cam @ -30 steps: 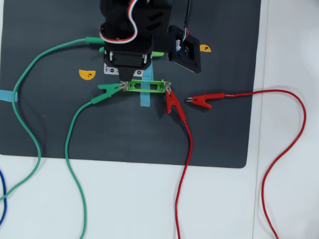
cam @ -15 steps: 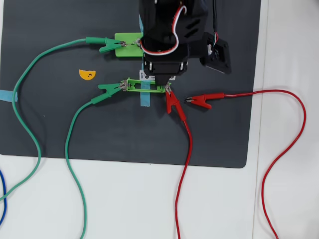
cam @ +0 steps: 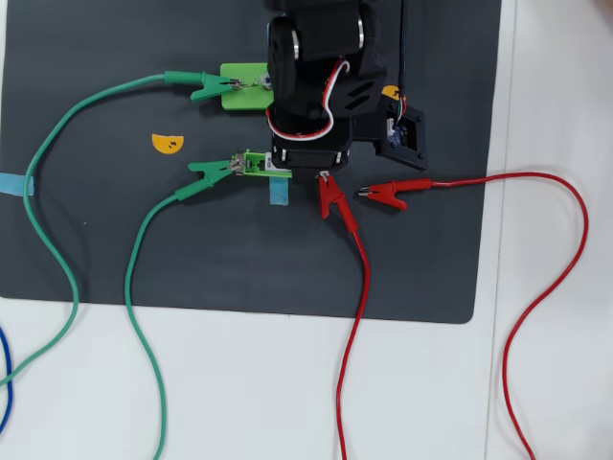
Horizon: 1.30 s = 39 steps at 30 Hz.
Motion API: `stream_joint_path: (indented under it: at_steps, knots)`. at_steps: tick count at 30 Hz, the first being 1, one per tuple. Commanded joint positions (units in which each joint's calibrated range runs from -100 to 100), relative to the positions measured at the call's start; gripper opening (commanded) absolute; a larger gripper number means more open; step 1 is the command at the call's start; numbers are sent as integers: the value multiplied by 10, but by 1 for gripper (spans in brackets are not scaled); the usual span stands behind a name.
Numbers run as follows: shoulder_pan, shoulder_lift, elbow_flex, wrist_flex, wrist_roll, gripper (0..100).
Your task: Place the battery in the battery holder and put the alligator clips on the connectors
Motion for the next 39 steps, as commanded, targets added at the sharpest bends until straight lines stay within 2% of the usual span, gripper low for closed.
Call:
stream_joint_path:
  at_steps: [1, 8, 26, 32, 39]
  knots:
    - [14, 2, -3, -9, -2, 1]
    - [41, 3, -2, -9, -3, 1]
    - [41, 29, 0, -10, -6, 1]
    - [41, 62, -1, -55, -5, 1]
    - [41, 72, -5, -58, -4, 1]
